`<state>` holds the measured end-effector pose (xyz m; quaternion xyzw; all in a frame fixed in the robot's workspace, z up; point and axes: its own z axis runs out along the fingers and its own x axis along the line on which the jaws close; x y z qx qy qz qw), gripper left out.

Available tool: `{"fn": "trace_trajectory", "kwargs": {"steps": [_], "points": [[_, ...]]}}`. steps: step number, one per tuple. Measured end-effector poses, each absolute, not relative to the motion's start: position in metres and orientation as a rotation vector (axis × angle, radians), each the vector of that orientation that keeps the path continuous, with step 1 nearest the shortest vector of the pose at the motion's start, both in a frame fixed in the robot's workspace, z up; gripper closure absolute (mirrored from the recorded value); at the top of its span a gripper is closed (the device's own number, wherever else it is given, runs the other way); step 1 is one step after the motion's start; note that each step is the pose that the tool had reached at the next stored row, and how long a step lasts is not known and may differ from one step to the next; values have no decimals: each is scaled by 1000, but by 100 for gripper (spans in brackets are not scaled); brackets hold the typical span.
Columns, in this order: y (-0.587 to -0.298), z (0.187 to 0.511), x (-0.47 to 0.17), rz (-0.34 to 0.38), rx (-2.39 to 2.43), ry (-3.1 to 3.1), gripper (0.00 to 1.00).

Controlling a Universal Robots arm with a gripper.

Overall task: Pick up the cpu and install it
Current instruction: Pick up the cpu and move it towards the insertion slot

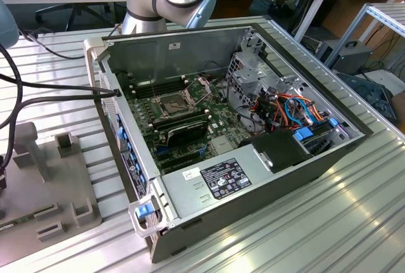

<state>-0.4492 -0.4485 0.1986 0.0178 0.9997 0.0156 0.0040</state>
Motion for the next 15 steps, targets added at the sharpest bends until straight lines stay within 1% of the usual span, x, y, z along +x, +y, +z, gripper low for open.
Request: {"fn": "trace_trajectory", "kwargs": {"steps": [15], "points": [[-449, 195, -449, 49, 52, 3134, 38]]}}
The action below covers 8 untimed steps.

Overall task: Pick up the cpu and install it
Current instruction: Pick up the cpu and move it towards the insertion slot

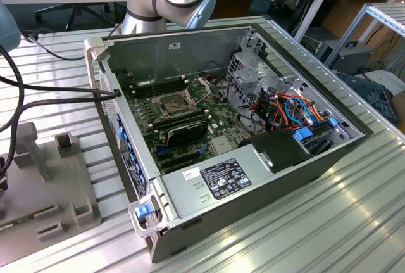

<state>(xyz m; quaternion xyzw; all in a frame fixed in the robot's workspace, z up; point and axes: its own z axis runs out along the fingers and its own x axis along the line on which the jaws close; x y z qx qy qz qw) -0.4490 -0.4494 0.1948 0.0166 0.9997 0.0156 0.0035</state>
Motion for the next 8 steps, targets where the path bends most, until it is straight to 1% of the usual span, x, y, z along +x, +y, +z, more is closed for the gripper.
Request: {"fn": "trace_trajectory", "kwargs": {"steps": [8], "points": [[-450, 195, -450, 49, 19, 3134, 38]]}}
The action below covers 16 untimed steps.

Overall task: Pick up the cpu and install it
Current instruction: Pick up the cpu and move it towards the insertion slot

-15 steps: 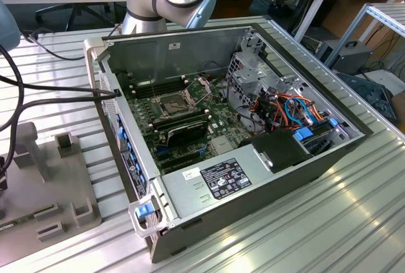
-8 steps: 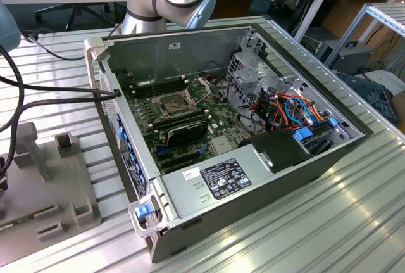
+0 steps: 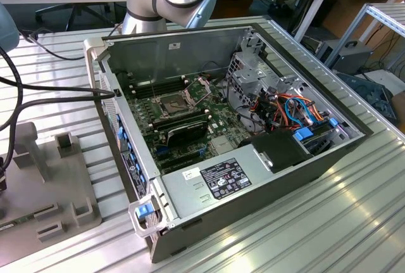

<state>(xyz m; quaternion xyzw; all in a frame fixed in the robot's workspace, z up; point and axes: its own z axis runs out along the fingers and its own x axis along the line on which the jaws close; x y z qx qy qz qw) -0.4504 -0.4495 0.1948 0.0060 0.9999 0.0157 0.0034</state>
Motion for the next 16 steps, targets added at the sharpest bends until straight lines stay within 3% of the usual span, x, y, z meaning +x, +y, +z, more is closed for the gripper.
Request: {"fn": "trace_trajectory", "kwargs": {"steps": [16], "points": [[-449, 194, -451, 49, -31, 3135, 38]]}}
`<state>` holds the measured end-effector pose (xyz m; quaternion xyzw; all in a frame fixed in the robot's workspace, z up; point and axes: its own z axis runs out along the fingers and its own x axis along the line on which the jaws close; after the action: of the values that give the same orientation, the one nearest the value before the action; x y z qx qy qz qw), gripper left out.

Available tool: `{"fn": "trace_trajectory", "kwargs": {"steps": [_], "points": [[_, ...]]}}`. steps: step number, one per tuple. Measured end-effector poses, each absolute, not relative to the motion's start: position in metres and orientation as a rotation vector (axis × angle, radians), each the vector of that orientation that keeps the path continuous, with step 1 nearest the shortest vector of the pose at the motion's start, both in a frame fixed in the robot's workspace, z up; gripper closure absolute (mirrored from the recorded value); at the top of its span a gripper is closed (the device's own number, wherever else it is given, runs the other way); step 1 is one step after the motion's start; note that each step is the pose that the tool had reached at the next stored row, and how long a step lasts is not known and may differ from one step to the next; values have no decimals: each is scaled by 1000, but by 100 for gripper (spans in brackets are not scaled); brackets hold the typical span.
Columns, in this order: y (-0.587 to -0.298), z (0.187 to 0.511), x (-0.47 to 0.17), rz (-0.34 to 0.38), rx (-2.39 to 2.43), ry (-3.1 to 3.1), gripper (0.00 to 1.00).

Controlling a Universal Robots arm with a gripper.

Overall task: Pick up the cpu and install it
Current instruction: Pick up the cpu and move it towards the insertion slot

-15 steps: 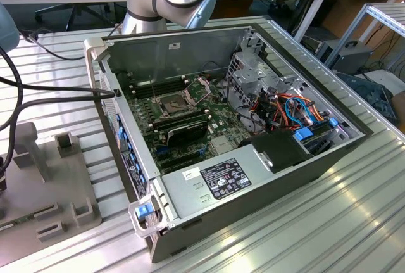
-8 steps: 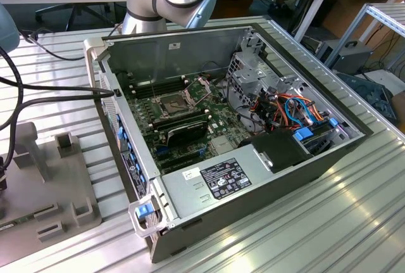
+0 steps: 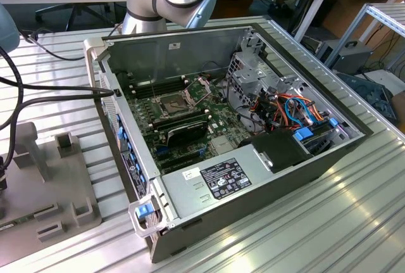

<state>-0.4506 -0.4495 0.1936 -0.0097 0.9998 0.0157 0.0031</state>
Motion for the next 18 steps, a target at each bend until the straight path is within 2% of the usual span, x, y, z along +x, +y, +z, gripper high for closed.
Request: {"fn": "trace_trajectory", "kwargs": {"steps": [18], "points": [[-449, 192, -451, 49, -41, 3135, 38]]}}
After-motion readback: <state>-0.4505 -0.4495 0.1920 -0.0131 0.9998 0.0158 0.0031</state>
